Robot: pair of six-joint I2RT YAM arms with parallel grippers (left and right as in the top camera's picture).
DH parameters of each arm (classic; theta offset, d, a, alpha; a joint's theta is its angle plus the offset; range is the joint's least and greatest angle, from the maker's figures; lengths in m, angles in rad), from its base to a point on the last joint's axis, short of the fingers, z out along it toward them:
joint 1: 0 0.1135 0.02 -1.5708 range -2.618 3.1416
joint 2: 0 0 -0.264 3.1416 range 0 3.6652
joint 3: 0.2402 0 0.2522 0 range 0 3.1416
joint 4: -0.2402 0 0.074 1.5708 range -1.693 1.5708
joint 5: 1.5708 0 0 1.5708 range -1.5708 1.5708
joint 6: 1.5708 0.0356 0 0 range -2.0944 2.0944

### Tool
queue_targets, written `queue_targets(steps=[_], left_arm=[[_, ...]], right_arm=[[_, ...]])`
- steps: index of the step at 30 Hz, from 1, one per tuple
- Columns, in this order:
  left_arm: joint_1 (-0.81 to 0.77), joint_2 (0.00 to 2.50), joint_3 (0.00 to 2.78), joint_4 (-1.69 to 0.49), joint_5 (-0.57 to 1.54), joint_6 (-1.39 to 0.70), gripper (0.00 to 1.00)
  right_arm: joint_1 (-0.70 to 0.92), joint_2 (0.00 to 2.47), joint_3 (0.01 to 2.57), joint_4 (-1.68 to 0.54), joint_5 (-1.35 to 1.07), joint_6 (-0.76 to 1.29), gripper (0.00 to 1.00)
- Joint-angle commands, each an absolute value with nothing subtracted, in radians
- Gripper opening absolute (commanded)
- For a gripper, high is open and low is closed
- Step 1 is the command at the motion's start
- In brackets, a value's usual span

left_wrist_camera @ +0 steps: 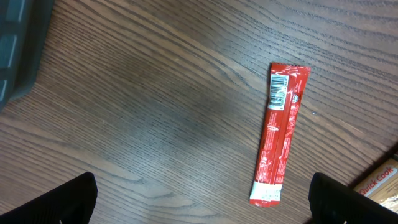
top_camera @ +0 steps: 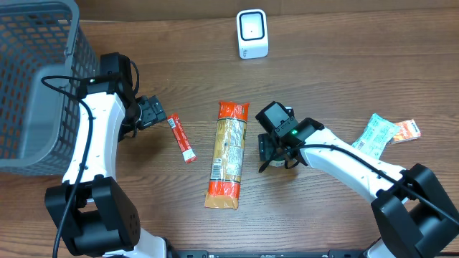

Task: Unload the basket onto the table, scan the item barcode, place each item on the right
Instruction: 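Close the right gripper around the green-capped jar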

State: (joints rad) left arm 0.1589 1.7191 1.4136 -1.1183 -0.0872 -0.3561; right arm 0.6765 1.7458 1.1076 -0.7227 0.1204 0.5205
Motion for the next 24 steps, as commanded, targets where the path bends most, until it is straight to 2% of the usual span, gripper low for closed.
queue_targets(steps=[1,10,14,24], left_arm=[[0.160,1.708,1.424,-1.117,-0.093,-0.348,1.00],[0.160,1.708,1.424,-1.117,-0.093,-0.348,1.00],[0.160,1.708,1.424,-1.117,-0.093,-0.348,1.00],[0.160,1.708,1.424,-1.117,-0.093,-0.348,1.00]], right_arm=[[0.679,1.746,1.105,-0.729,0.180,0.523,0.77],[0.680,1.750,1.105,-0.742,0.179,0.523,0.78],[0.680,1.775,1.105,-0.732,0.180,0.523,0.84],[0.680,1.802,1.105,-0.744,0.184,0.523,0.79]])
